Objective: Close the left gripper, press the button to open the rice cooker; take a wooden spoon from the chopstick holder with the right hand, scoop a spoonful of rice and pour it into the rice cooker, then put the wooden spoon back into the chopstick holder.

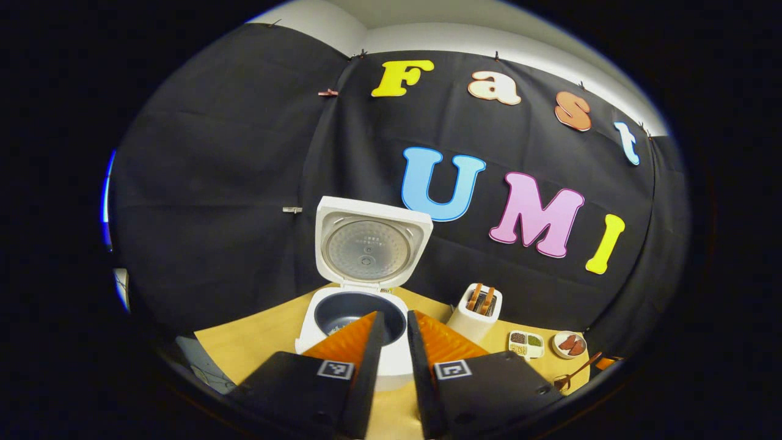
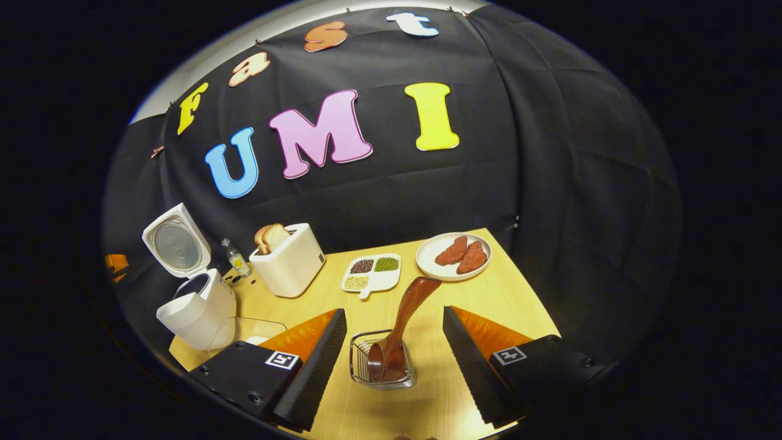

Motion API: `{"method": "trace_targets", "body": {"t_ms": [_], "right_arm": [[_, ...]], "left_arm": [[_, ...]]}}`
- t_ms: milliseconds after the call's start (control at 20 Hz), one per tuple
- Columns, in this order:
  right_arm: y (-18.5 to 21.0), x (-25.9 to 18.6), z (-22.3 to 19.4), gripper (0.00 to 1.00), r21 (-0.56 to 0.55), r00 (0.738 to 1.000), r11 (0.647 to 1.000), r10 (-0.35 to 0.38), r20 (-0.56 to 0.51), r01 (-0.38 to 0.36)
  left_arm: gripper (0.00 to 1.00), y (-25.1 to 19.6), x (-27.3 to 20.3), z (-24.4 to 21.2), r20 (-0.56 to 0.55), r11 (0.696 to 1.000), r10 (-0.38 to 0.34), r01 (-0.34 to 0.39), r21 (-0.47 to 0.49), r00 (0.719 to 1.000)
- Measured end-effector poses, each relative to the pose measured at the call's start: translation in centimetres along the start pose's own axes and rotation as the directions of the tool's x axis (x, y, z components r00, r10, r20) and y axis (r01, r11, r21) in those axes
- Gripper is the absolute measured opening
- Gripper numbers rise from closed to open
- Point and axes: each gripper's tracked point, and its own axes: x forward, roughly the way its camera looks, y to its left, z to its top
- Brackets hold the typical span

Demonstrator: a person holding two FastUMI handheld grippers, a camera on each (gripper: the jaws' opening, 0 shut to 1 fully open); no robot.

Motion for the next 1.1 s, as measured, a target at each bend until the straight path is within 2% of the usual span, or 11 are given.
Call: {"method": "trace_targets", "body": {"t_ms": [50,150,200,550,650,700,750,900,950,1000,1100], "right_arm": [[0.0,0.8,-0.4,0.98,0.008,1.000,1.000,0.005,-0.021,-0.005],[-0.1,2.3,-1.3,0.99,0.023,0.998,1.000,0.009,-0.061,-0.008],[-0.1,3.1,-1.6,0.99,0.030,0.997,1.000,0.011,-0.076,-0.009],[-1.4,8.3,-4.3,0.99,0.093,0.985,0.995,-0.022,-0.174,0.038],[-1.8,9.6,-4.9,0.92,0.127,0.980,0.990,-0.032,-0.199,0.058],[-1.8,10.0,-5.2,0.95,0.151,0.977,0.987,-0.027,-0.212,0.060],[-1.8,10.4,-5.3,0.93,0.178,0.975,0.982,-0.026,-0.219,0.066],[-1.4,11.1,-5.4,0.43,0.251,0.973,0.965,-0.015,-0.230,0.074],[-1.0,11.0,-5.5,0.42,0.270,0.971,0.960,-0.008,-0.240,0.075],[-0.8,10.9,-5.6,0.24,0.278,0.969,0.958,-0.003,-0.249,0.074],[-0.4,10.2,-5.2,0.23,0.264,0.969,0.961,-0.012,-0.247,0.079]], "left_arm": [[0.47,0.3,-0.6,-0.8,-0.011,1.000,0.007,-0.007,0.004,1.000],[0.87,1.2,-1.2,-3.0,-0.048,0.999,0.028,-0.027,0.032,0.998],[0.97,1.5,-2.3,-3.9,-0.069,0.998,0.043,-0.040,0.051,0.997],[0.96,1.8,-4.9,-9.7,-0.189,0.995,0.086,-0.076,0.057,0.978],[0.96,1.8,-5.6,-10.8,-0.210,0.995,0.087,-0.076,0.058,0.974],[0.96,1.7,-6.0,-11.4,-0.219,0.995,0.089,-0.077,0.060,0.972],[0.96,1.7,-6.3,-11.9,-0.228,0.995,0.090,-0.079,0.060,0.970],[0.96,1.8,-7.1,-14.0,-0.270,0.995,0.100,-0.093,0.036,0.958],[0.96,1.8,-7.3,-14.6,-0.283,0.995,0.102,-0.099,0.025,0.954],[0.96,1.8,-7.4,-15.1,-0.292,0.994,0.105,-0.106,0.013,0.951],[0.96,1.8,-7.5,-15.7,-0.301,0.993,0.107,-0.114,-0.006,0.948]]}}
